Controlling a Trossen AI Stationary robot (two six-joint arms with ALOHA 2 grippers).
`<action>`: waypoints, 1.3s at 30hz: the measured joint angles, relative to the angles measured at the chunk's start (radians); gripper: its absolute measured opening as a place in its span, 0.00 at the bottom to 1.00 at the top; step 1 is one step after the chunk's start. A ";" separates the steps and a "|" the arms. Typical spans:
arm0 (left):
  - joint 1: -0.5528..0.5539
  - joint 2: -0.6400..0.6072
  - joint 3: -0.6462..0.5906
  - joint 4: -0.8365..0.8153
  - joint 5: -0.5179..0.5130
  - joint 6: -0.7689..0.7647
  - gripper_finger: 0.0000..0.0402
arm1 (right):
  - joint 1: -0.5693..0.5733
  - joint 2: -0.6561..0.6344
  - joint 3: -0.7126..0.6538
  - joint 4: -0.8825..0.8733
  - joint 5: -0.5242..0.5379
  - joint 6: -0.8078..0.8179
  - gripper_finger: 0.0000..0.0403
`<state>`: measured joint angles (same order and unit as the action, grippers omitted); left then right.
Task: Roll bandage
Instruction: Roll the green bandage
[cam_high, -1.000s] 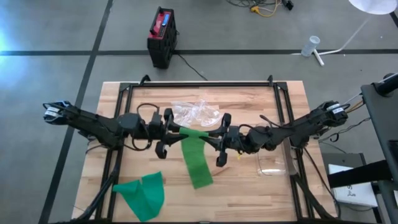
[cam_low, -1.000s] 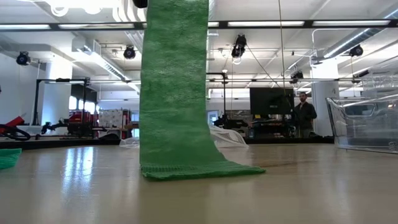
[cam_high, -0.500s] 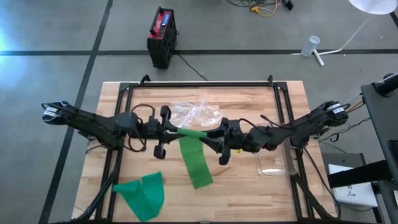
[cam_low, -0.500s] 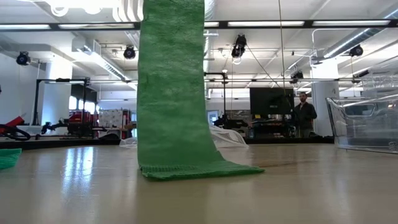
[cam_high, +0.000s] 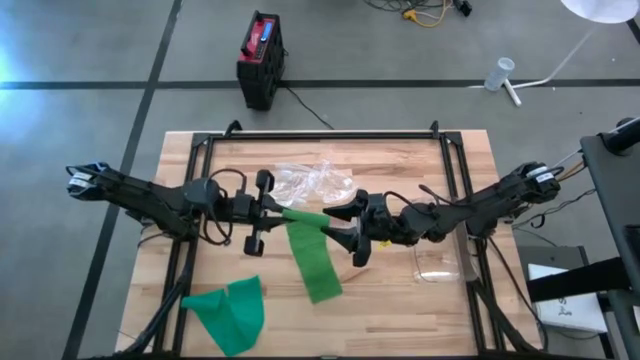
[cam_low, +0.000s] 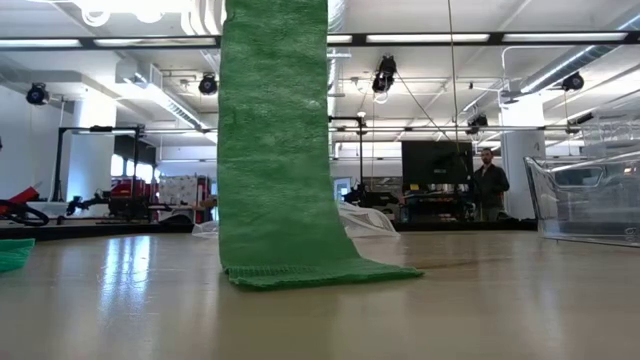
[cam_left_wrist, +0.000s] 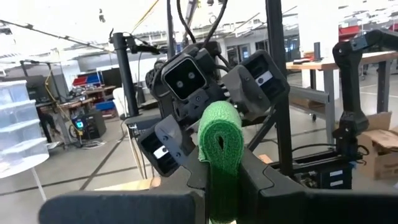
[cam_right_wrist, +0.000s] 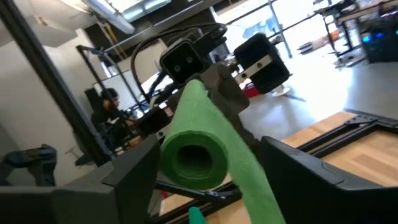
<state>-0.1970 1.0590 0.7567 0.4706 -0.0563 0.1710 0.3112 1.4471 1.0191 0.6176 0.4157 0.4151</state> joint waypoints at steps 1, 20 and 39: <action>0.000 0.003 0.000 0.003 0.004 0.004 0.06 | -0.002 0.000 0.000 -0.002 -0.012 0.009 0.70; 0.000 0.031 0.172 -0.339 0.020 0.037 0.06 | -0.033 0.000 0.124 -0.266 -0.110 0.065 0.75; 0.000 0.113 0.297 -0.419 0.015 -0.026 0.07 | -0.047 0.000 0.117 -0.277 -0.227 -0.014 0.75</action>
<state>-0.1970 1.1725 1.0538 0.0520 -0.0414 0.1449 0.2638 1.4471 1.1358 0.3406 0.1882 0.4007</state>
